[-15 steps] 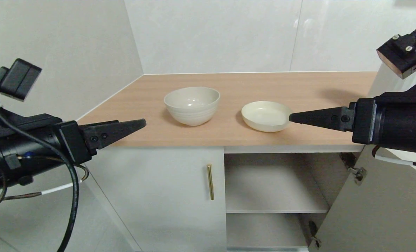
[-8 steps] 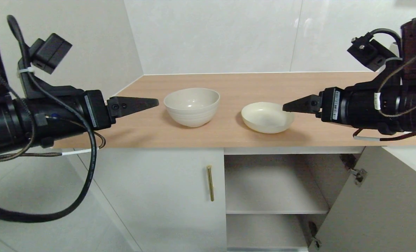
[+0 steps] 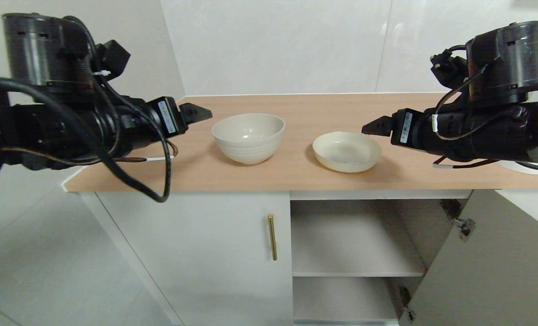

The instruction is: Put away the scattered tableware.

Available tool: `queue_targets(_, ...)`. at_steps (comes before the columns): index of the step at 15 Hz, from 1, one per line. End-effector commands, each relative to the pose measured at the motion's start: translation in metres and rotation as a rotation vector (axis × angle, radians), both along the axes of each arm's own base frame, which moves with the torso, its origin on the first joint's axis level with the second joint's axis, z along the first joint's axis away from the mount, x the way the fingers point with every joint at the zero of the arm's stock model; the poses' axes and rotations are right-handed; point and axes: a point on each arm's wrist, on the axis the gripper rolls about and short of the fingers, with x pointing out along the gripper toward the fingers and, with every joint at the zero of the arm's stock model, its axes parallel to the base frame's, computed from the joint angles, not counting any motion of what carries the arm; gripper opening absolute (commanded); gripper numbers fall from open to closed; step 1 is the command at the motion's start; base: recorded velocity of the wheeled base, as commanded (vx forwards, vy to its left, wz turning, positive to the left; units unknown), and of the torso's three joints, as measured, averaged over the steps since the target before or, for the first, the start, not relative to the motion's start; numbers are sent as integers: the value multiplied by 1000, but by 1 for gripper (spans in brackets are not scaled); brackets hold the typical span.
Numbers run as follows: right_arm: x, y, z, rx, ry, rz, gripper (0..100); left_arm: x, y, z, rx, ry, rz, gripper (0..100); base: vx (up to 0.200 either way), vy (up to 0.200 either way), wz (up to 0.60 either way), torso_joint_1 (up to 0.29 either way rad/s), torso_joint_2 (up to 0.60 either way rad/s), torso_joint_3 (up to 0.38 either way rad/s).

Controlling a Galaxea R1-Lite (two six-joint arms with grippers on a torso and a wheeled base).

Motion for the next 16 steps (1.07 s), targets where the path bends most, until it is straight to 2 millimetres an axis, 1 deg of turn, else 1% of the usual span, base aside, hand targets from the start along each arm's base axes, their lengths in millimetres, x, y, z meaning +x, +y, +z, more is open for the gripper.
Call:
queue_targets(1,4,2,-6,-11,18,-1,100,32,-25,-23,-2,63,31,100,0,0,0,0,0,0)
queue_targets(3,3,2,-7,-10,19,-2,100,39,-28,-26,-24,74,40,100,0,0,0,0,0,0)
queue_targets(7,3,2,-7,-10,19,-2,100,44,-30,-28,-38,62,38,100,0,0,0,0,0,0)
queue_targets(10,2,1,-8,-12,22,-2,100,49,-32,-35,-33,73,40,100,0,0,0,0,0,0)
queue_targets(11,2,1,-8,-12,22,-2,100,49,-32,-35,-33,73,38,0,0,0,0,0,0,0)
queue_targets(15,2,1,-7,-12,22,-2,100,46,-33,-35,-32,73,33,0,0,0,0,0,0,0)
queue_targets(16,1,0,-6,-10,18,0,100,42,-32,-30,-38,59,31,0,0,0,0,0,0,0)
